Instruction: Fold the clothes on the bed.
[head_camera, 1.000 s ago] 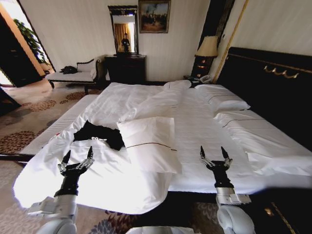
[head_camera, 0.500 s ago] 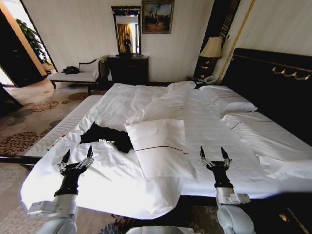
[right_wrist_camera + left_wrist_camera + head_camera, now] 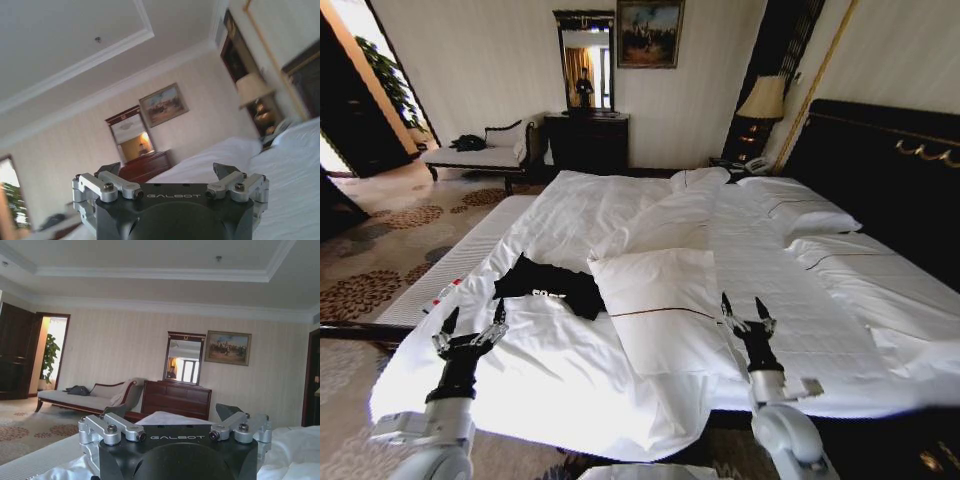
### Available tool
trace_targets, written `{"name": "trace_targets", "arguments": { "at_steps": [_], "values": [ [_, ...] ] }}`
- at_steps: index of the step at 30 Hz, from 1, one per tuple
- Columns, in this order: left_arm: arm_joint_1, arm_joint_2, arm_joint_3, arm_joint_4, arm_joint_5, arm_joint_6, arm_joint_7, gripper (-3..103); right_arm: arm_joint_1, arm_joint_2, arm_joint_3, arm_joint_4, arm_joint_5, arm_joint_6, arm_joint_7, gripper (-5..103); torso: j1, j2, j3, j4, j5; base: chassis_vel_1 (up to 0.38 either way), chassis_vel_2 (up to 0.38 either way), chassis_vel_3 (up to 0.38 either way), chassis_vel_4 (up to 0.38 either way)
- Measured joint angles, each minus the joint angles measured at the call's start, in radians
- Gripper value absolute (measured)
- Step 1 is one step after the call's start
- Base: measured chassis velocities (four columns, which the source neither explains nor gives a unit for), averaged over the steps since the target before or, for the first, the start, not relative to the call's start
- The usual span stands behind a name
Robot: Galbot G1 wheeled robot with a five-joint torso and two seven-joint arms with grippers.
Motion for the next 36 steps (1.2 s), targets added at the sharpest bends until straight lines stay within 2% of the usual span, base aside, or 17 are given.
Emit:
{"name": "trace_targets", "arguments": {
  "at_steps": [1, 2, 4, 5, 6, 8, 9, 12, 17, 21, 24, 36],
  "values": [
    [0.0, 0.0, 0.0, 0.0, 0.0, 0.0, 0.0, 100, 0.0, 0.0, 0.0, 0.0, 0.0, 0.0, 0.0, 100, 0.0, 0.0, 0.0, 0.0, 0.0, 0.0, 0.0, 0.0, 0.0],
    [0.003, 0.0, -0.003, 0.0, 0.001, 0.0, 0.0, 100, 0.03, -0.058, -0.008, 0.003, 0.105, -0.031, 0.014, 100, 0.0, 0.0, 0.0, -0.0001, 0.0001, 0.0, 0.0, 0.0, 0.0],
    [0.007, -0.001, -0.007, 0.001, 0.004, 0.0, 0.0, 100, 0.076, -0.13, -0.023, 0.019, 0.279, -0.099, 0.054, 100, 0.0, 0.0, 0.0, -0.0003, 0.0, 0.0, 0.0, 0.0, 0.0],
    [0.007, -0.001, -0.007, 0.001, 0.004, 0.0, 0.0, 100, 0.076, -0.13, -0.023, 0.019, 0.279, -0.099, 0.054, 100, 0.0, 0.0, 0.0, -0.0003, 0.0, 0.0, 0.0, 0.0, 0.0],
    [0.012, -0.005, -0.008, 0.001, 0.01, 0.0, 0.0, 100, 0.132, -0.175, -0.042, 0.027, 0.432, -0.168, 0.101, 100, 0.0, 0.0, 0.0, -0.0002, -0.0001, 0.0, 0.0, 0.0, 0.0],
    [0.018, -0.011, -0.008, -0.001, 0.017, 0.0, -0.001, 100, 0.194, -0.208, -0.067, 0.019, 0.541, -0.236, 0.129, 100, 0.0, 0.0, 0.0, -0.0002, -0.0003, 0.0, 0.0, 0.0, 0.0],
    [0.018, -0.011, -0.008, -0.001, 0.017, 0.0, -0.001, 100, 0.194, -0.208, -0.067, 0.019, 0.541, -0.236, 0.129, 100, 0.0, 0.0, 0.0, -0.0002, -0.0003, 0.0, 0.0, 0.0, 0.0],
    [0.028, -0.022, -0.009, -0.008, 0.031, -0.002, -0.001, 100, 0.35, -0.242, -0.137, -0.044, 0.669, -0.361, 0.202, 100, 0.0, 0.0, 0.0, 0.0001, -0.0002, 0.0, 0.0, 0.0, 0.0],
    [0.034, -0.034, -0.011, -0.008, 0.041, -0.004, -0.001, 100, 0.484, -0.244, -0.213, -0.137, 0.735, -0.429, 0.259, 100, 0.0, 0.0, 0.0, 0.0, -0.0001, 0.0, 0.0, 0.0, 0.0],
    [0.035, -0.042, -0.012, -0.004, 0.048, -0.005, -0.001, 100, 0.556, -0.238, -0.268, -0.2, 0.753, -0.486, 0.304, 100, 0.0, 0.0, 0.0, -0.0001, 0.0, 0.0, 0.0, 0.0, 0.0],
    [0.034, -0.049, -0.013, 0.002, 0.055, -0.005, -0.002, 100, 0.633, -0.227, -0.339, -0.268, 0.76, -0.548, 0.368, 100, 0.0, 0.0, 0.0, -0.0002, 0.0, 0.0, 0.0, 0.0, 0.0],
    [0.021, -0.061, -0.007, 0.033, 0.075, -0.005, -0.004, 100, 0.884, -0.184, -0.512, -0.431, 0.743, -0.574, 0.366, 100, 0.0, 0.0, 0.0, -0.0001, -0.0003, 0.0, 0.0, 0.0, 0.0]
  ]
}}
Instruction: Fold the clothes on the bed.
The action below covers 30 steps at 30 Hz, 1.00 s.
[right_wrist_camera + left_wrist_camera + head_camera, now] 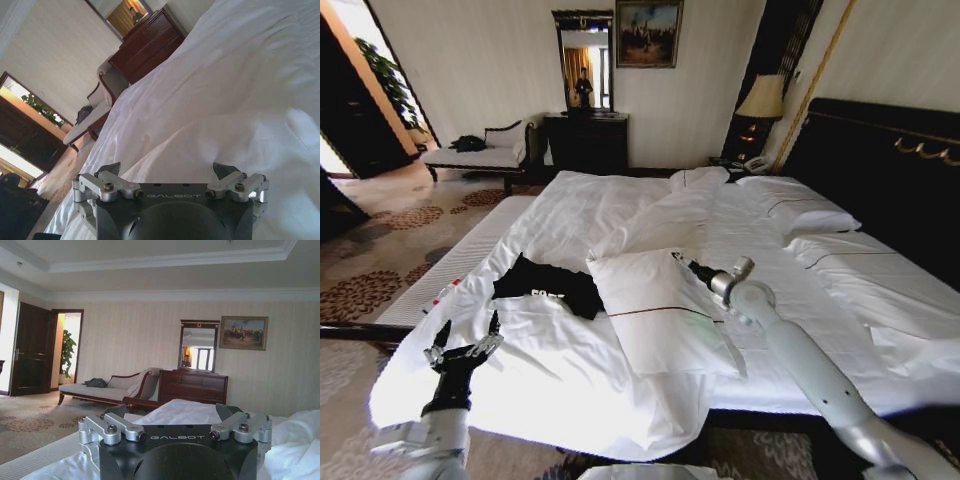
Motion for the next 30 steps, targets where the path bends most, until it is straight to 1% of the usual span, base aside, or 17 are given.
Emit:
{"name": "trace_targets", "arguments": {
  "at_steps": [6, 9, 12, 13, 15, 18, 20, 21, 23, 24, 25, 28, 29, 30],
  "values": [
    [-0.004, 0.006, -0.009, 0.009, -0.001, -0.001, 0.0, 100, 0.062, 0.017, -0.052, -0.034, -0.001, -0.026, -0.002, 100, 0.0, 0.0, 0.0, 0.0, 0.0, 0.0, 0.0, 0.0, 0.0],
    [-0.008, 0.013, -0.011, 0.018, -0.004, -0.001, -0.001, 100, 0.095, 0.027, -0.09, -0.061, -0.003, -0.058, -0.001, 100, 0.0, 0.0, 0.0, -0.0001, 0.0, 0.0, 0.0, 0.0, 0.0],
    [-0.018, 0.016, -0.01, 0.028, -0.004, -0.001, -0.003, 100, 0.125, 0.038, -0.123, -0.094, 0.001, -0.105, 0.019, 100, 0.0, 0.0, 0.0, 0.0, 0.0, 0.0, 0.0, 0.0, 0.0],
    [-0.018, 0.016, -0.01, 0.028, -0.004, -0.001, -0.003, 100, 0.125, 0.038, -0.123, -0.094, 0.001, -0.105, 0.019, 100, 0.0, 0.0, 0.0, 0.0, 0.0, 0.0, 0.0, 0.0, 0.0],
    [-0.023, 0.018, -0.008, 0.034, -0.004, 0.0, -0.004, 100, 0.135, 0.046, -0.134, -0.111, 0.004, -0.128, 0.026, 100, 0.0, 0.0, 0.0, -0.0001, 0.0, 0.0, 0.0, 0.0, 0.0],
    [-0.026, 0.019, -0.007, 0.043, -0.004, 0.0, -0.004, 100, 0.141, 0.054, -0.143, -0.126, 0.004, -0.146, 0.018, 100, 0.0, 0.0, 0.0, -0.0001, 0.0, 0.0, 0.0, 0.0, 0.0],
    [-0.029, 0.021, -0.008, 0.048, -0.005, 0.0, -0.004, 100, 0.146, 0.061, -0.149, -0.136, 0.002, -0.154, -0.002, 101, 0.0, 0.0, 0.0, -0.0002, 0.0, 0.0, 0.0, 0.0, 0.0],
    [-0.032, 0.022, -0.01, 0.052, -0.007, -0.001, -0.004, 100, 0.149, 0.065, -0.154, -0.142, -0.004, -0.156, -0.019, 96, 0.0, 0.0, 0.0, -0.0002, 0.0, 0.0, 0.0, 0.0, 0.0],
    [-0.033, 0.023, -0.011, 0.054, -0.009, -0.001, -0.004, 100, 0.15, 0.068, -0.156, -0.145, -0.008, -0.156, -0.029, 96, 0.0, 0.0, 0.0, -0.0001, 0.0, 0.0, 0.0, 0.0, 0.0],
    [-0.035, 0.025, -0.013, 0.058, -0.012, -0.002, -0.004, 100, 0.153, 0.071, -0.159, -0.148, -0.015, -0.155, -0.041, 86, 0.0, 0.0, 0.0, -0.0002, 0.0001, 0.0, 0.0, 0.0, 0.0],
    [-0.037, 0.026, -0.014, 0.059, -0.013, -0.002, -0.004, 100, 0.154, 0.074, -0.161, -0.15, -0.019, -0.152, -0.048, 86, 0.0, 0.0, 0.0, -0.0002, 0.0, 0.0, 0.0, 0.0, 0.0],
    [-0.041, 0.029, -0.015, 0.065, -0.017, -0.002, -0.005, 100, 0.156, 0.082, -0.164, -0.158, -0.04, -0.138, -0.067, 70, 0.0, 0.0, 0.0, -0.0001, 0.0001, 0.0, 0.0, 0.0, 0.0],
    [-0.041, 0.029, -0.015, 0.065, -0.017, -0.002, -0.005, 100, 0.156, 0.082, -0.164, -0.158, -0.04, -0.138, -0.067, 70, 0.0, 0.0, 0.0, -0.0001, 0.0001, 0.0, 0.0, 0.0, 0.0],
    [-0.043, 0.03, -0.015, 0.067, -0.018, -0.002, -0.005, 100, 0.156, 0.083, -0.164, -0.161, -0.054, -0.132, -0.077, 65, 0.0, 0.0, 0.0, -0.0001, 0.0001, 0.0, 0.0, 0.0, 0.0]
  ]
}}
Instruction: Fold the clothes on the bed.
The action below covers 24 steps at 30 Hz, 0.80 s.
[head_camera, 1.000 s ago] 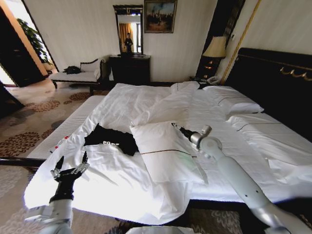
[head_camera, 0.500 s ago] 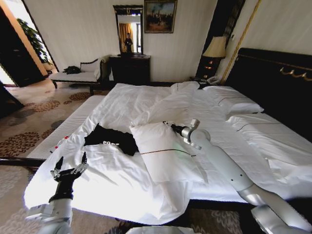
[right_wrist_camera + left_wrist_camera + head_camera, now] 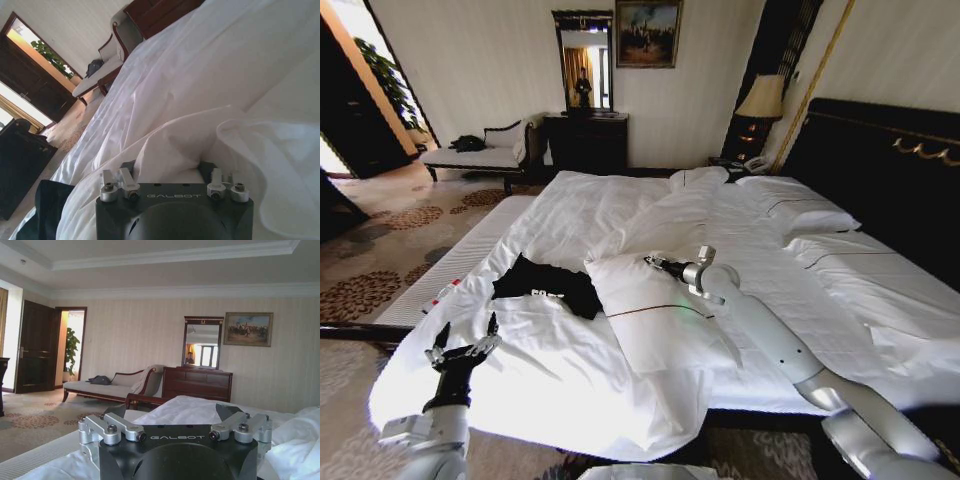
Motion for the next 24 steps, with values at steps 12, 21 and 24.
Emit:
{"name": "trace_targets", "arguments": {
  "at_steps": [12, 21, 24],
  "values": [
    [-0.023, 0.005, 0.007, 0.021, -0.001, 0.001, -0.001, 100, -0.055, -0.02, 0.046, 0.048, -0.047, 0.072, -0.089, 21, 0.0, 0.0, 0.0, 0.0002, 0.0, 0.0, 0.0, 0.0, 0.0],
    [-0.034, 0.008, 0.012, 0.022, -0.011, 0.002, -0.001, 100, -0.227, -0.053, 0.256, 0.27, -0.009, 0.163, -0.083, 1, 0.0, 0.0, 0.0, 0.0005, 0.0, 0.0, 0.0, 0.0, 0.0],
    [-0.037, 0.01, 0.011, 0.022, -0.017, 0.002, -0.002, 100, -0.319, -0.06, 0.347, 0.338, -0.012, 0.193, -0.082, 1, 0.0, 0.0, 0.0, 0.0001, 0.0001, 0.0, 0.0, 0.0, 0.0]
  ]
}}
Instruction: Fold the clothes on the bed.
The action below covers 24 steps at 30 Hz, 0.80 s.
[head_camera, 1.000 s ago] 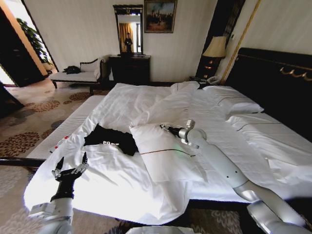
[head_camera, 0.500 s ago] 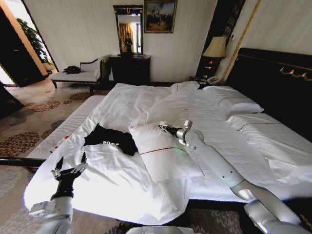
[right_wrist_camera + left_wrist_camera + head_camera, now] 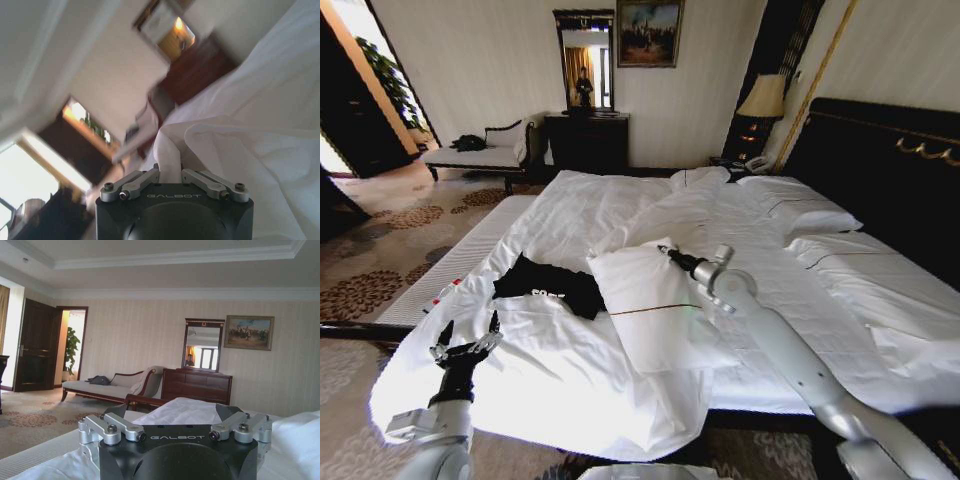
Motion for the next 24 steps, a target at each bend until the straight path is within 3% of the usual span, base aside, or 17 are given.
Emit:
{"name": "trace_targets", "arguments": {
  "at_steps": [4, 6, 8, 9, 12, 14, 19, 24],
  "values": [
    [-0.007, 0.004, 0.003, 0.0, -0.009, 0.0, 0.0, 100, -0.231, -0.013, 0.231, 0.154, -0.036, 0.067, -0.017, 1, 0.0, 0.0, 0.0, -0.0003, 0.0003, 0.0, 0.0, 0.0, 0.0],
    [-0.01, 0.005, 0.004, 0.0, -0.01, 0.0, 0.0, 100, -0.262, -0.012, 0.265, 0.177, -0.037, 0.072, -0.018, 1, 0.0, 0.0, 0.0, -0.0003, 0.0001, 0.0, 0.0, 0.0, 0.0],
    [-0.018, 0.007, 0.011, -0.001, -0.016, 0.0, 0.0, 100, -0.405, 0.013, 0.41, 0.267, -0.04, 0.103, -0.017, 1, 0.0, 0.0, 0.0, -0.0002, 0.0001, 0.0, 0.0, 0.0, 0.0],
    [-0.018, 0.007, 0.011, -0.001, -0.016, 0.0, 0.0, 100, -0.405, 0.013, 0.41, 0.267, -0.04, 0.103, -0.017, 1, 0.0, 0.0, 0.0, -0.0002, 0.0001, 0.0, 0.0, 0.0, 0.0],
    [-0.035, 0.011, 0.018, 0.0, -0.024, 0.003, -0.002, 100, -0.562, 0.08, 0.577, 0.354, -0.04, 0.137, 0.004, 1, 0.0, 0.0, 0.0, -0.0003, -0.0001, 0.0, 0.0, 0.0, 0.0],
    [-0.04, 0.012, 0.02, 0.001, -0.024, 0.004, -0.002, 100, -0.59, 0.101, 0.61, 0.372, -0.04, 0.144, 0.01, 1, 0.0, 0.0, 0.0, -0.0005, -0.0001, 0.0, 0.0, 0.0, 0.0],
    [-0.062, 0.014, 0.041, 0.008, -0.027, 0.005, -0.002, 100, -0.726, 0.242, 0.753, 0.434, -0.072, 0.202, 0.025, 1, 0.0, 0.0, 0.0, 0.0, 0.0, 0.0, 0.0, 0.0, 0.0],
    [-0.079, 0.026, 0.053, 0.018, -0.038, 0.005, -0.002, 100, -0.782, 0.293, 0.825, 0.435, -0.133, 0.259, 0.033, 1, 0.0, 0.0, 0.0, 0.0, -0.0001, 0.0, 0.0, 0.0, 0.0]
  ]
}}
